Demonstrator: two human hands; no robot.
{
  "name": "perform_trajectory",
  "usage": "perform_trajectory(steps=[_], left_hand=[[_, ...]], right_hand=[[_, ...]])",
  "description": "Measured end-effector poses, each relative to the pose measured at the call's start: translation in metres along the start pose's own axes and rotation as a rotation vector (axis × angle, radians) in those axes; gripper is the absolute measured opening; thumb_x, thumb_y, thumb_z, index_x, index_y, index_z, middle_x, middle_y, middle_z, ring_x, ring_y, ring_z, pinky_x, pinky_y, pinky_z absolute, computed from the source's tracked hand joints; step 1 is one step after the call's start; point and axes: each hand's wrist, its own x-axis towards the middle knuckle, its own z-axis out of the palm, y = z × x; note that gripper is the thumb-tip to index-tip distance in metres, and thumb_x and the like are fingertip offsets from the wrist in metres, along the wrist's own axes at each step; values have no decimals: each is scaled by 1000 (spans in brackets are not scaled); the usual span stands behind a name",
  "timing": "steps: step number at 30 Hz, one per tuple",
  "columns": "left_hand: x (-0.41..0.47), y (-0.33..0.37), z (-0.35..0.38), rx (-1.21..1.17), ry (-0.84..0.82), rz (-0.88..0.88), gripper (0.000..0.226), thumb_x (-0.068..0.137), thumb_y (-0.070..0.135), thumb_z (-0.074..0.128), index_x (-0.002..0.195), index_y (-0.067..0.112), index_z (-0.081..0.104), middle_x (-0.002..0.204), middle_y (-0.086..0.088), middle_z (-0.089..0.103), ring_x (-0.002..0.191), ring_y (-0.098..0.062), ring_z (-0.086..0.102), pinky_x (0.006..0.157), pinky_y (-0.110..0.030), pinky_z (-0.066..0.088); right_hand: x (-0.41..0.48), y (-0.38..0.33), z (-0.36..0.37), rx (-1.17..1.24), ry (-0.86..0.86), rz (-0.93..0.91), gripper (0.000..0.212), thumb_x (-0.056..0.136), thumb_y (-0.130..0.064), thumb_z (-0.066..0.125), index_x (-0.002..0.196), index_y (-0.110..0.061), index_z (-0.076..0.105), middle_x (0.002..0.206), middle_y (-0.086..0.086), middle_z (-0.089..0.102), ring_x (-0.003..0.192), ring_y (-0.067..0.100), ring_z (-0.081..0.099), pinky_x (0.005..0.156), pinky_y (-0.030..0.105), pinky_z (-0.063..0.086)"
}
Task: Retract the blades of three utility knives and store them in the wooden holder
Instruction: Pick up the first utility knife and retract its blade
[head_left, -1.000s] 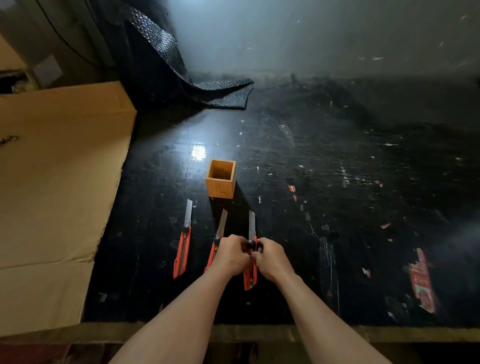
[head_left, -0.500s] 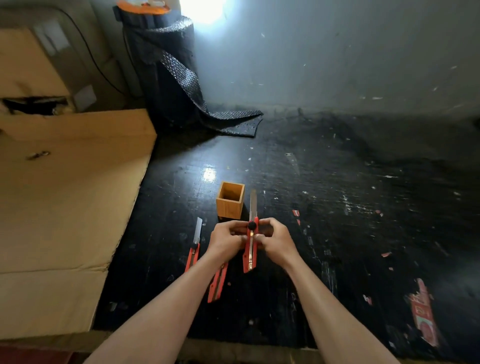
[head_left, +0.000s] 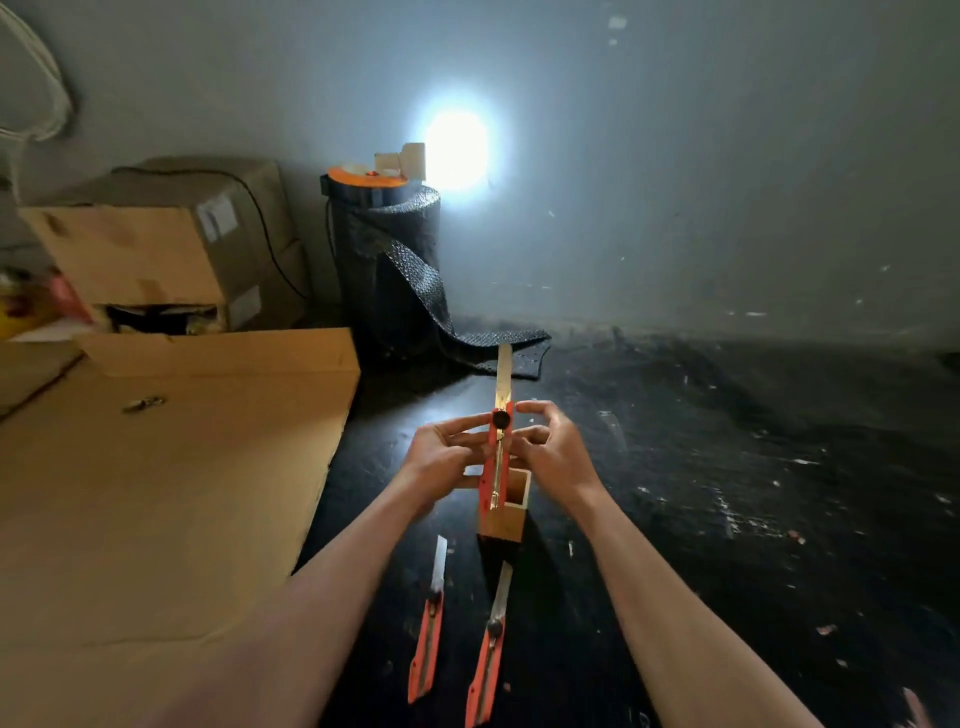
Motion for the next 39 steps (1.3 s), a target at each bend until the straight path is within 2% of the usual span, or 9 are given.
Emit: perform_trajectory(steps=[5, 9, 12, 14, 19, 29, 32, 36, 39], left_hand=[[5, 31, -10, 16, -1, 71, 48, 91, -19, 52, 125, 11, 69, 95, -9, 82, 88, -25, 80, 69, -44, 65], [11, 45, -13, 2, 7, 104, 41, 92, -16, 59, 124, 6, 71, 93, -9, 82, 85, -24, 81, 64, -41, 65], [15, 53, -13, -32, 8, 119, 37, 92, -12, 63, 122, 8, 72, 90, -5, 82, 80, -20, 81, 58, -34, 63], [19, 58, -14, -62, -8, 113, 37, 92, -12, 63, 121, 10, 73, 91, -4, 82, 78, -19, 81, 56, -31, 62], [30, 65, -18, -80, -31, 81, 33, 93, -7, 66, 116, 14, 76, 100, -6, 82, 87, -24, 81, 63, -36, 64], [46, 75, -17, -70, -21, 82, 35, 91, -12, 65, 110, 15, 76, 85, 1, 83, 75, -17, 81, 55, -31, 62], [51, 76, -16, -57, -15, 105, 36, 91, -11, 66, 115, 15, 75, 88, 1, 83, 78, -18, 81, 57, -31, 63], [55, 78, -13, -69, -21, 117, 37, 90, -13, 65, 113, 14, 76, 88, -1, 83, 78, -19, 81, 56, -33, 63], [57, 79, -12, -65, -19, 129, 37, 90, -12, 65, 114, 15, 76, 88, 0, 83, 78, -19, 81, 56, -32, 63]], right_hand=[[23, -31, 11, -221, 110, -169, 19, 97, -24, 66, 115, -27, 59, 100, -4, 71, 88, 15, 72, 71, 26, 61], [36, -43, 9, -395, 133, -249, 10, 98, -25, 64, 108, -24, 68, 105, -8, 70, 94, 12, 67, 83, 29, 57], [38, -46, 8, -393, 100, -244, 13, 98, -21, 64, 110, -20, 70, 110, -1, 73, 99, 17, 69, 85, 30, 58], [38, -46, 7, -382, 76, -239, 16, 98, -20, 64, 113, -16, 69, 112, 2, 73, 100, 17, 69, 83, 23, 57], [33, -41, 4, -350, 91, -246, 16, 97, -20, 64, 112, -18, 69, 107, -9, 70, 90, 6, 68, 72, 10, 54], [26, -20, 7, -426, 46, -205, 18, 97, -13, 65, 113, -19, 72, 111, -7, 73, 95, 9, 71, 90, 30, 60], [25, -21, 9, -533, 65, -234, 27, 96, -14, 66, 122, -23, 67, 117, -6, 68, 101, 10, 67, 89, 20, 55], [27, -21, 11, -526, 134, -230, 19, 92, -20, 72, 110, -25, 65, 110, -6, 73, 94, 5, 67, 89, 24, 58], [28, -24, 13, -493, 156, -230, 25, 89, -29, 75, 108, -28, 59, 106, -9, 72, 91, 6, 69, 82, 18, 55]])
